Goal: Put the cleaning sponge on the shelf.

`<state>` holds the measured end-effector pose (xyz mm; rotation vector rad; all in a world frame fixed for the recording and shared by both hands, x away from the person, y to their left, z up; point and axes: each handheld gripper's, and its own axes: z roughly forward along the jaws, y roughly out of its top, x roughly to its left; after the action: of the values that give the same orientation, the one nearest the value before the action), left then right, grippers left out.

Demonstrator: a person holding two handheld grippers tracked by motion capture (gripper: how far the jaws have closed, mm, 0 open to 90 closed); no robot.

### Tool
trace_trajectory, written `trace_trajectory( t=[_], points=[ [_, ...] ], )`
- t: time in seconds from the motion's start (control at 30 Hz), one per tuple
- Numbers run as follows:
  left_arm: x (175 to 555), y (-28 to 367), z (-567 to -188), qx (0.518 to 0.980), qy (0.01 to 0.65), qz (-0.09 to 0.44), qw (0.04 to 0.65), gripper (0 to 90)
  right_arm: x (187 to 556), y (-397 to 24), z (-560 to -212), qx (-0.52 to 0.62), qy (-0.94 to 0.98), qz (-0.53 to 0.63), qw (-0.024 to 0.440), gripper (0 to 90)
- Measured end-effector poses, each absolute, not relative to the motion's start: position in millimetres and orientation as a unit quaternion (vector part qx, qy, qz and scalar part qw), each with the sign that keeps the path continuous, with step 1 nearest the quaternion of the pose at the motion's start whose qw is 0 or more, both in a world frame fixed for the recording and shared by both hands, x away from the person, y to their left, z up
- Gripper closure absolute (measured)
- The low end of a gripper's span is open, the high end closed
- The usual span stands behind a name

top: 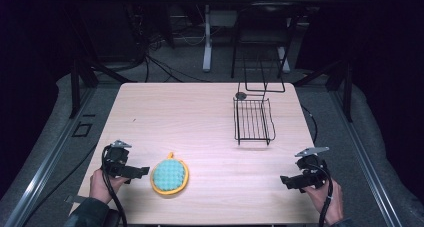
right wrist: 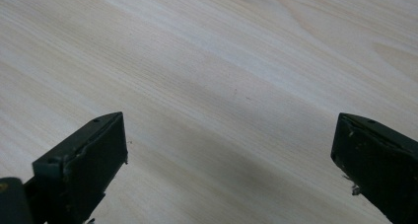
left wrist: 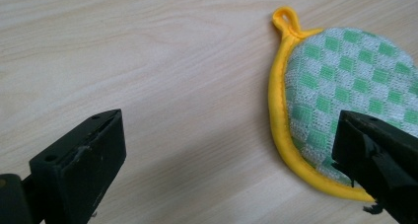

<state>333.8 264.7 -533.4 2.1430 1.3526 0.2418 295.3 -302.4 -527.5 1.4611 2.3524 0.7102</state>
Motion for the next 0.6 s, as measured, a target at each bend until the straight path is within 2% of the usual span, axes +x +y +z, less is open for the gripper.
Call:
trace_trajectory(
  t=[0.6],
  points=[
    [338.6, 241.9, -526.2, 0.81, 0.497, 0.069, 0.303, 0.4, 295.2, -297.9, -528.2, 0.498, 0.82, 0.246, 0.141, 2.3]
  ],
)
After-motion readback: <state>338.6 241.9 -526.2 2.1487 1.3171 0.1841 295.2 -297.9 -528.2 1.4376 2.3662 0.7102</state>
